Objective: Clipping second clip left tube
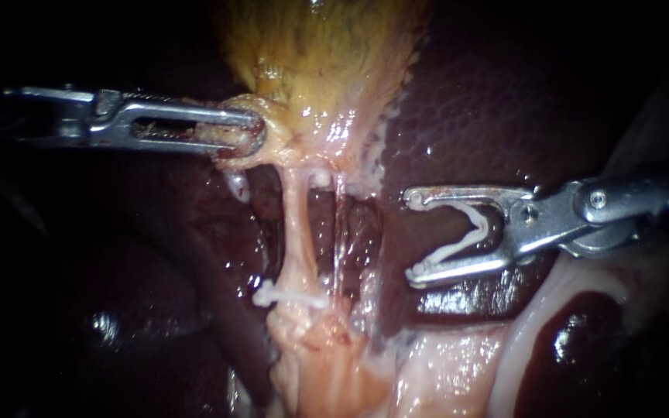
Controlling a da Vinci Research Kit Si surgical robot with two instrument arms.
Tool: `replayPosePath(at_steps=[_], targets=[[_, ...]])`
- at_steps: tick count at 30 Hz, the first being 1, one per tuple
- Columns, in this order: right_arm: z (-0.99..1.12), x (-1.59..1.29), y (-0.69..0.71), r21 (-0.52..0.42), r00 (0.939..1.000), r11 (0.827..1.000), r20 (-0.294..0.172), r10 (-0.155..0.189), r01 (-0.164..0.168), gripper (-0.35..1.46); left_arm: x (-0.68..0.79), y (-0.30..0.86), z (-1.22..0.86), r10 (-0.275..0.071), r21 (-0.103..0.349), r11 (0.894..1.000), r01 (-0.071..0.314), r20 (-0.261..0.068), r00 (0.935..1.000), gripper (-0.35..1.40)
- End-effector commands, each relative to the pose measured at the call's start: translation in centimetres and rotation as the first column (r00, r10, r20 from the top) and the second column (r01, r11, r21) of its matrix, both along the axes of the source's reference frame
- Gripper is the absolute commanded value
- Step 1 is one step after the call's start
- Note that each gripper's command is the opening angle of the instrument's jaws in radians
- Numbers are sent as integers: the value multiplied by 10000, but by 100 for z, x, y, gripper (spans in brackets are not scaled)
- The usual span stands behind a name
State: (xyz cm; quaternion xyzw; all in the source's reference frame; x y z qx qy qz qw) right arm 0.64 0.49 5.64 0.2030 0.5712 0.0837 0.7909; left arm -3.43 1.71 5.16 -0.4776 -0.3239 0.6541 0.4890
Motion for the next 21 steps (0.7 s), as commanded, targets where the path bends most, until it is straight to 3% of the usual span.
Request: replayPosePath(at_steps=[1, 7, 10, 21], targets=[[1, 1, 0, 0, 10000, 10000, 1, 3, -3, 50, 4, 1, -6, 17, 21, 10000, -17, 24, 10000, -35], [1, 3, 0, 13, 10000, 10000, -7, -7, 7, 50, 32, 10, -40, 8, 160, 9999, -9, 78, 10000, -35], [-1, 8, 0, 34, 10000, 10000, -29, -40, 40, 50, 42, 8, -52, -65, 168, 9998, 63, 131, 9999, -35], [-24, 67, -25, 375, 9986, 9983, -305, -425, 436, 50, 39, 1, -57, -90, 148, 9999, 88, 106, 9999, -35]])
